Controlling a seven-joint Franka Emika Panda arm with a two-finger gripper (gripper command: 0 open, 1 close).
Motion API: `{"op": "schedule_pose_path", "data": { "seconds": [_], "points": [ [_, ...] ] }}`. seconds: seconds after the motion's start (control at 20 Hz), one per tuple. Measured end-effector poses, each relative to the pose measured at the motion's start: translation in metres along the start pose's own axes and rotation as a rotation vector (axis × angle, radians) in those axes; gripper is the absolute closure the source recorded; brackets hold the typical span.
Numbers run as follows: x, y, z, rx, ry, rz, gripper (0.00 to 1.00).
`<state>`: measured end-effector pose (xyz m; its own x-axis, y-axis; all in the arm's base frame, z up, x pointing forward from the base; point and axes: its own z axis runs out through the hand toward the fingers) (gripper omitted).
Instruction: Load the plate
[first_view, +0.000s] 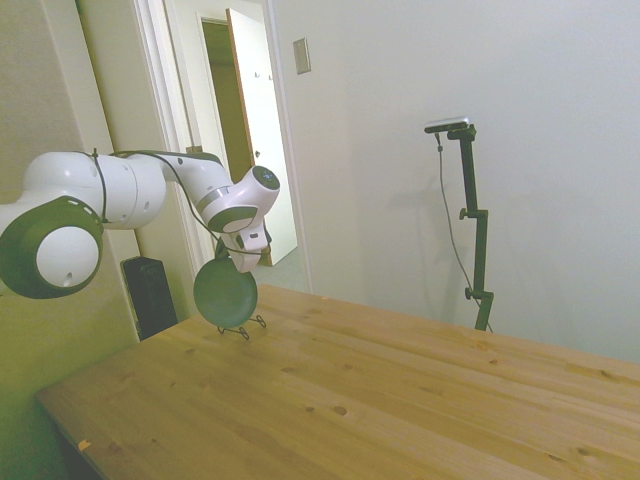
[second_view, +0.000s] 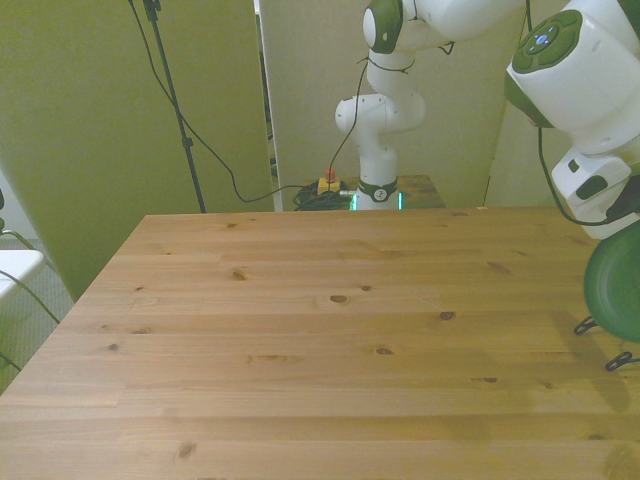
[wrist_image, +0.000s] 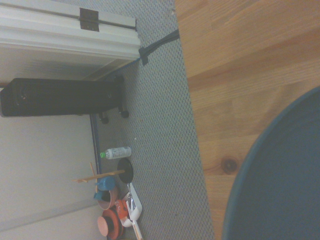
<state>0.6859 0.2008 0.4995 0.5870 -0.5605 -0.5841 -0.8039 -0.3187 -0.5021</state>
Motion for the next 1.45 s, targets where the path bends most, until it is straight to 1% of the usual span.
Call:
{"op": "schedule_pose_path", "data": {
  "seconds": [0.4,0.45,1.2,1.35,1.45],
  "points": [
    [0.013,0.0,0.012,-0.008,-0.005,0.025,1.0],
    [0.013,0.0,0.013,-0.008,-0.005,0.026,0.0],
    [0.012,-0.002,0.011,-0.005,-0.002,0.03,0.0],
    [0.007,-0.004,0.007,-0.005,0.004,0.017,0.0],
    [-0.006,-0.008,-0.001,-0.008,0.023,-0.013,0.0]
  ]
}}
